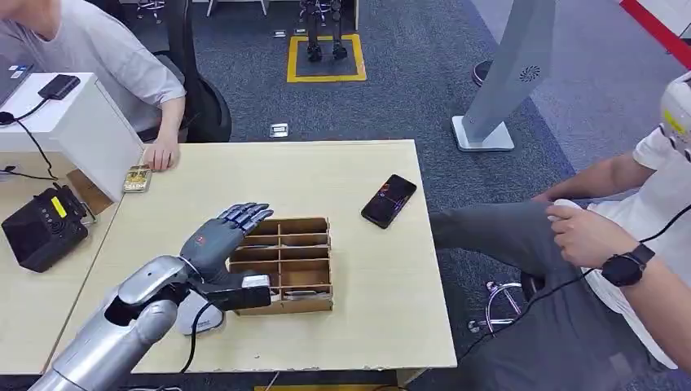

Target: Pass the card to the sensor for recognition and then transmit it.

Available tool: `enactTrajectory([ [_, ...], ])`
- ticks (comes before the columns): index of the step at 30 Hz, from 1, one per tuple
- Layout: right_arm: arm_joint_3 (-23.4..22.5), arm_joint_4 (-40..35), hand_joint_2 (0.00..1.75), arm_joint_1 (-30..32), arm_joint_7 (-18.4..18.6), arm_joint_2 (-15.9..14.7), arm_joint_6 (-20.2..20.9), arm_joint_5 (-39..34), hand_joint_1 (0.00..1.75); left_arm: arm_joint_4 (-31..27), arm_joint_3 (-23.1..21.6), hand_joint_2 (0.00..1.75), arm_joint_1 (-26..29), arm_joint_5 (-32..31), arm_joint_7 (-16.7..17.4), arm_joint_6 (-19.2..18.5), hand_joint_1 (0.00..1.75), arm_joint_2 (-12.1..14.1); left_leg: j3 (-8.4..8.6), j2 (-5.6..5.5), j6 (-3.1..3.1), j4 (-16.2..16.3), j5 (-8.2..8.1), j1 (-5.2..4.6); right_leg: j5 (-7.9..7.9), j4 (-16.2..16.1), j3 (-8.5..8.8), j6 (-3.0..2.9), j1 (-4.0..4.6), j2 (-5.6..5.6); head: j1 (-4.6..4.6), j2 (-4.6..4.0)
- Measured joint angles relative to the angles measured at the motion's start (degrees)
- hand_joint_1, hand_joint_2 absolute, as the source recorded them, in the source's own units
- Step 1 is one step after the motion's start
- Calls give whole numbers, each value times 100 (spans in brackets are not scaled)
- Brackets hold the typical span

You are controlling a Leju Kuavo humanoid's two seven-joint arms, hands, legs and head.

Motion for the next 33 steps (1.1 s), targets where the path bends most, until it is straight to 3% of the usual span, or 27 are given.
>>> enactTrajectory([
  [8,-7,0,175,0,0,0,-2,2,0,2,-2,175,-23,55,-26,-78,2,52,0,0,0,0,0,0,0,0,0,0,0,0,2,0],
  [9,-7,0,175,-1,0,0,-2,4,0,5,-4,175,-29,70,-44,-107,138,59,0,0,0,0,0,0,0,0,0,0,0,0,0,0],
  [10,-7,0,175,-2,0,0,-2,4,0,5,-9,175,-34,85,-50,-129,162,68,0,0,0,0,0,0,0,0,0,0,0,0,0,0],
  [11,-9,0,175,-1,0,0,-2,9,0,4,-30,175,-47,105,-52,-171,175,81,0,0,0,0,0,0,0,0,0,0,0,0,0,0],
  [12,-11,0,175,0,0,0,-2,11,0,5,-39,175,-52,120,-52,-184,161,98,0,0,0,0,0,0,0,0,0,0,0,1,0,0],
  [13,-11,0,175,0,0,0,0,11,0,5,-44,175,-58,131,-52,-190,117,103,0,0,0,0,0,0,0,0,0,0,0,0,0,0],
  [14,-13,0,175,0,0,0,0,13,0,5,-48,175,-66,136,-52,-199,117,111,0,0,0,0,0,0,0,0,0,0,0,0,0,0],
  [15,-17,0,175,-1,-2,0,0,15,0,5,-59,175,-80,142,-52,-199,93,125,0,0,0,0,0,0,0,0,0,0,0,0,0,0],
  [16,-22,0,175,-2,-4,0,-2,20,0,5,-72,175,-104,153,-52,-182,136,131,0,-1,0,0,0,0,0,0,1,0,0,-1,2,0],
  [18,-42,0,175,-2,-4,0,-4,24,0,5,-83,175,-136,155,-48,-151,140,131,0,0,0,0,0,0,0,0,1,0,0,0,0,0],
  [19,-50,0,175,-1,-4,0,-4,35,0,5,-85,175,-148,155,-46,-138,131,131,1,0,0,0,0,0,0,0,1,0,0,0,0,0],
  [20,-55,0,175,-1,-4,0,-7,46,0,5,-90,175,-163,155,-44,-133,175,131,1,0,0,0,0,0,0,0,1,0,0,1,0,0],
  [23,-72,0,175,-3,-7,0,-7,55,0,5,-98,175,-207,157,-42,-131,164,133,1,0,0,0,0,0,0,0,1,0,0,0,0,0],
  [24,-83,0,175,-3,-7,0,-7,57,0,5,-105,175,-217,162,-42,-131,110,138,1,0,0,0,0,0,0,0,1,0,0,0,0,0],
  [25,-90,0,175,-3,-11,2,-7,61,0,7,-118,175,-220,175,-42,-138,87,138,1,0,0,0,0,0,0,0,1,0,0,0,0,0],
  [26,-94,-2,175,-3,-15,6,-7,61,0,18,-153,175,-221,175,-42,-136,87,146,0,0,0,0,0,0,0,0,1,0,0,1,0,0],
  [27,-98,-2,175,-3,-18,9,-7,61,0,22,-171,175,-222,182,-42,-136,101,146,0,0,0,0,0,0,0,0,1,0,1,0,2,0],
  [28,-103,-9,175,-3,-26,11,-9,63,0,22,-173,175,-222,190,-42,-135,162,146,0,-1,0,0,0,0,0,0,1,0,0,-1,0,0],
  [33,-111,-24,175,-5,-33,17,-9,70,0,44,-186,175,-223,214,-44,-166,175,146,0,0,0,0,0,0,0,0,1,0,0,0,0,0],
])
